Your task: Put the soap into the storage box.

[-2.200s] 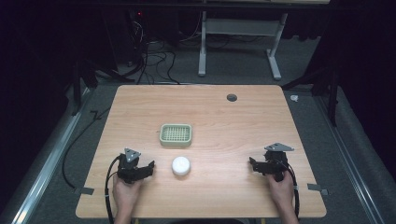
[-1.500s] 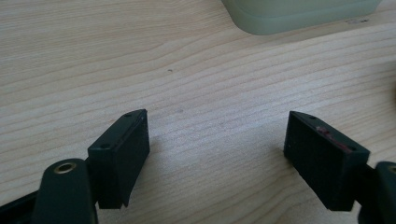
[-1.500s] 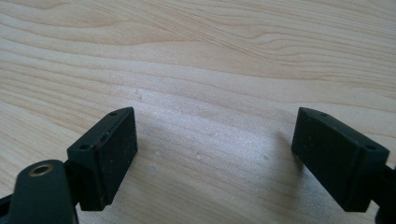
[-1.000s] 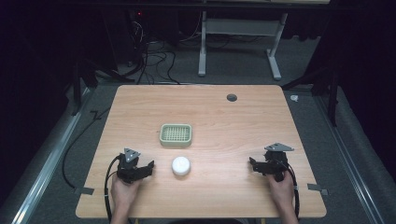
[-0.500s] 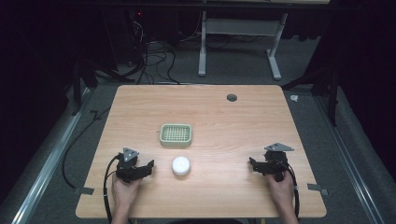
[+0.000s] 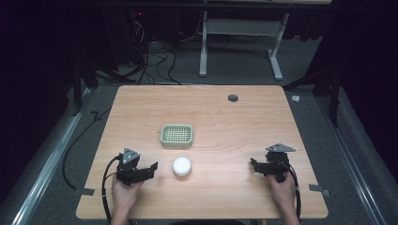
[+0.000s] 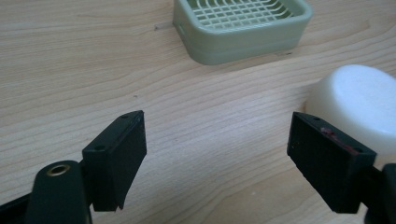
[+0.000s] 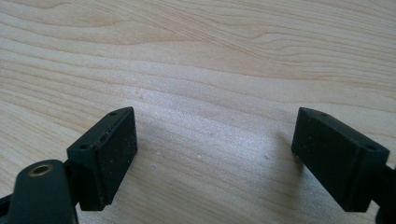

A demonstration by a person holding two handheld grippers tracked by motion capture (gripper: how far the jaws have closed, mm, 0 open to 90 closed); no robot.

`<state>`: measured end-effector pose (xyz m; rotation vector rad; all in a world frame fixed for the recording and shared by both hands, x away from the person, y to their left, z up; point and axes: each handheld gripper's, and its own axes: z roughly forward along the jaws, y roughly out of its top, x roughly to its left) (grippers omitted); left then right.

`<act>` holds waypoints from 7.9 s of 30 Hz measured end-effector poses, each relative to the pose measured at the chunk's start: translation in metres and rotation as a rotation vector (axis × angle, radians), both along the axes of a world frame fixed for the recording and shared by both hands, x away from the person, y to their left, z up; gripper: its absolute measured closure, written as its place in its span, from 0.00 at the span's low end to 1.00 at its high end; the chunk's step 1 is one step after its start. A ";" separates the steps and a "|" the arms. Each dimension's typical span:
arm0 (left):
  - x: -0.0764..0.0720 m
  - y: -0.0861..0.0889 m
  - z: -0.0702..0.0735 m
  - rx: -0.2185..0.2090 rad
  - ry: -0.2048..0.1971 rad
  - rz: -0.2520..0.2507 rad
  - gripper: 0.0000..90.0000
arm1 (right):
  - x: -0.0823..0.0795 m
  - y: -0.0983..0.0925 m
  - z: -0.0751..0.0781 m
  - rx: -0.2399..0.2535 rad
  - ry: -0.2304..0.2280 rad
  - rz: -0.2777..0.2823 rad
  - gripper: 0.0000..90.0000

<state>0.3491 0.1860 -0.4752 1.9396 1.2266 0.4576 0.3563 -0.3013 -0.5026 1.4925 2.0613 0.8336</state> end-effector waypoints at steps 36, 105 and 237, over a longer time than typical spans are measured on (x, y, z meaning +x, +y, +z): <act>-0.011 -0.078 0.009 0.042 0.017 -0.191 0.16 | 0.000 0.000 0.000 0.001 -0.001 0.009 0.17; 0.002 -0.113 -0.019 0.123 0.050 -0.174 0.27 | 0.000 0.000 0.000 -0.001 -0.001 0.011 0.17; 0.126 -0.098 0.024 0.118 0.079 -0.048 0.27 | 0.000 0.000 0.000 0.000 0.000 0.012 0.17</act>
